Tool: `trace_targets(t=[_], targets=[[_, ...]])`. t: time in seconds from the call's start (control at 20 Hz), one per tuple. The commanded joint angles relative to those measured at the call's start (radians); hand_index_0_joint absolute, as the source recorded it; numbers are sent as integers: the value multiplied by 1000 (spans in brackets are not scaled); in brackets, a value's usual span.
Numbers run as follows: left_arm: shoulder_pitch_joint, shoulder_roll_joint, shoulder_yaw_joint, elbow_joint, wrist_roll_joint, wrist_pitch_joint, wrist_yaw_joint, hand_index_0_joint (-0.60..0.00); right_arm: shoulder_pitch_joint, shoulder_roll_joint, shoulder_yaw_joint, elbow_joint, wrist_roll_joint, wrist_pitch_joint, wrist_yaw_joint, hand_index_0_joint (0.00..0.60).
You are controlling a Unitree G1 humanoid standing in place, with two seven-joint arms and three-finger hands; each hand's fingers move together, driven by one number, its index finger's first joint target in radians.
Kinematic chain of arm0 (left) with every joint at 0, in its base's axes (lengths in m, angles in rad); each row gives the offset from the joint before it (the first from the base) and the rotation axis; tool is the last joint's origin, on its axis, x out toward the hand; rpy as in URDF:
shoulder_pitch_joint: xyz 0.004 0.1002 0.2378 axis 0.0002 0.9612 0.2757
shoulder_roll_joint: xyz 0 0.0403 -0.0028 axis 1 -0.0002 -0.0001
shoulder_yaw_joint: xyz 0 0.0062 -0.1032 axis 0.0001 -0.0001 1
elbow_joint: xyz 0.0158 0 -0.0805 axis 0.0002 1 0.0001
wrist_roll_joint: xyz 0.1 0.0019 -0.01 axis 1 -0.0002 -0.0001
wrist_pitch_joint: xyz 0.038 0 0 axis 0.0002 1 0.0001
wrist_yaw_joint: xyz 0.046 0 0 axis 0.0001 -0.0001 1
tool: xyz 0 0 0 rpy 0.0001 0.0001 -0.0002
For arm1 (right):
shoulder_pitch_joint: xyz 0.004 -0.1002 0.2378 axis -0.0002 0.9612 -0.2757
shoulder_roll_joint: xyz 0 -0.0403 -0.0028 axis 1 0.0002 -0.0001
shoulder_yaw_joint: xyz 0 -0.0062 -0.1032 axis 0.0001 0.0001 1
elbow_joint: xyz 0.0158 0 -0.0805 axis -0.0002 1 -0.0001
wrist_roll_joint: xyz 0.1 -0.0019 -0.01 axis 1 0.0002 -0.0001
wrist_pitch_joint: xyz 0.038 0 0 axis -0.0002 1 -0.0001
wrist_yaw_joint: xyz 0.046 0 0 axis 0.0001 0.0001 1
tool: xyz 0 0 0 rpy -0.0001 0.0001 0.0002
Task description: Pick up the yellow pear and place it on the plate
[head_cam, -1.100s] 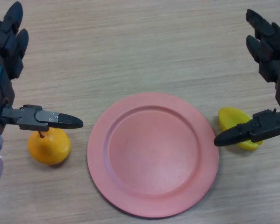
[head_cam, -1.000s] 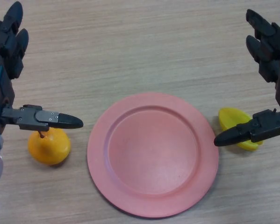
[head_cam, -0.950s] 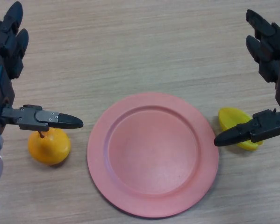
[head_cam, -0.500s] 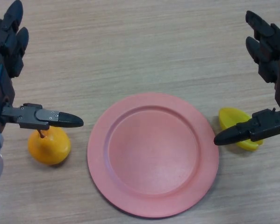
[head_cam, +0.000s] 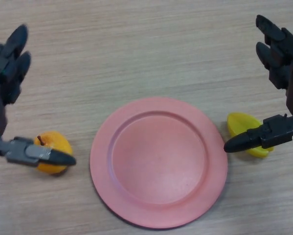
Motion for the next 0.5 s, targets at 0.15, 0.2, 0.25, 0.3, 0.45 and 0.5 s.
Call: trace_targets(t=[0.15,0.2,0.25,0.3,0.45,0.5], targets=[[32,25,151,0,52,-186,-67,0,-54,-11,-37,-38,28,-173,-46,0],[35,25,163,39,65,-234,-61,0,-53,-11,-35,-39,27,-176,-50,0],[37,31,175,99,74,-298,-54,0,-57,-10,-31,-36,22,-184,-54,0],[36,39,179,139,78,-332,-56,0,-57,-9,-31,-36,24,-186,-54,0],[30,71,187,330,81,-491,-69,0,-55,-8,-26,-43,19,-188,-58,0],[28,76,179,368,81,-519,-66,0,-52,-6,-26,-55,27,-171,-53,0]])
